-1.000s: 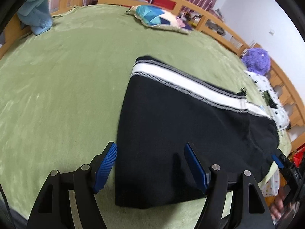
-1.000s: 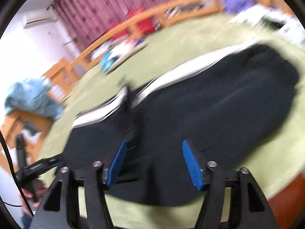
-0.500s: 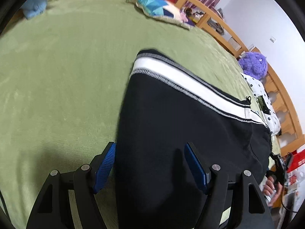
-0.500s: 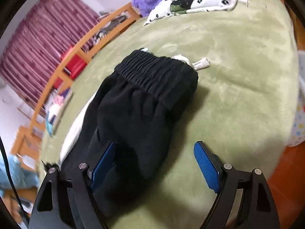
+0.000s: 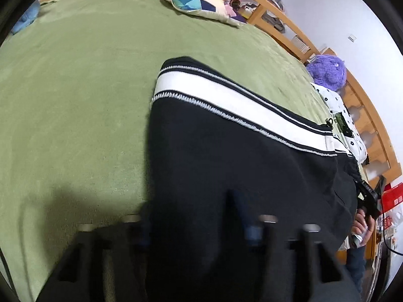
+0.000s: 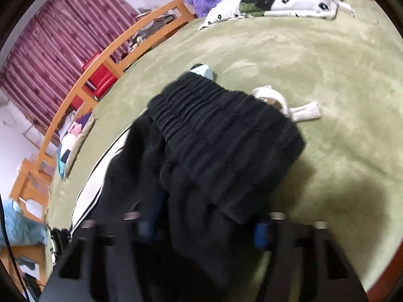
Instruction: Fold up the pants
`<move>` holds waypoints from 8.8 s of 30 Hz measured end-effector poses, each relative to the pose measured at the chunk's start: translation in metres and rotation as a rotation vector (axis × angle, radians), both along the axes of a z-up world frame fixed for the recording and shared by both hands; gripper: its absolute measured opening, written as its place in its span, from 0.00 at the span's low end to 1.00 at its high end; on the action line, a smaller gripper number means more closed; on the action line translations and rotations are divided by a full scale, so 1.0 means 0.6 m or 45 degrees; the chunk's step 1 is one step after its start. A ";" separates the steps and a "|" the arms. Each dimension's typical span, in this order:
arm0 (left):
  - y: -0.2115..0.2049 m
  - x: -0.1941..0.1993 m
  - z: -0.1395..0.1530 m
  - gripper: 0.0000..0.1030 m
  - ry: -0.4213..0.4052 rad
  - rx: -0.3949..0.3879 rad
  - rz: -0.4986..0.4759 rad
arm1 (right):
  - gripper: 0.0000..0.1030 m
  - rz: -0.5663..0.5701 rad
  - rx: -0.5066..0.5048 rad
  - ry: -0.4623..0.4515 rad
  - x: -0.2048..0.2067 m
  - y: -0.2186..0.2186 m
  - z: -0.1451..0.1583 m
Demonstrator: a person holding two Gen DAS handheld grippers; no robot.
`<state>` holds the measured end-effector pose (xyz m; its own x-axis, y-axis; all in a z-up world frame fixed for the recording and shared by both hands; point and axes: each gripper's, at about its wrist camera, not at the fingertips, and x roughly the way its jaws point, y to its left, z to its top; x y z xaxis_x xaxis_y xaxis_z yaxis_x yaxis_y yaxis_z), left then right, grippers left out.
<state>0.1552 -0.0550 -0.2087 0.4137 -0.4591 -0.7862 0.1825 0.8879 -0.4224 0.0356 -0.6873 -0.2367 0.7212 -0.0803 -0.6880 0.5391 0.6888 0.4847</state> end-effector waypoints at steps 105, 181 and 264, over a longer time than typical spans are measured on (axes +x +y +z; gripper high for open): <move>0.471 -0.191 -0.023 0.73 -0.053 -0.255 0.426 | 0.52 1.150 -0.336 0.073 0.080 0.898 0.090; -0.144 -0.183 0.061 0.56 -0.140 0.253 -0.290 | 0.41 0.652 -0.471 0.082 -0.048 0.408 0.090; -0.159 0.050 0.028 0.68 -0.060 0.182 -0.158 | 0.76 0.740 -0.298 0.222 0.151 0.307 0.064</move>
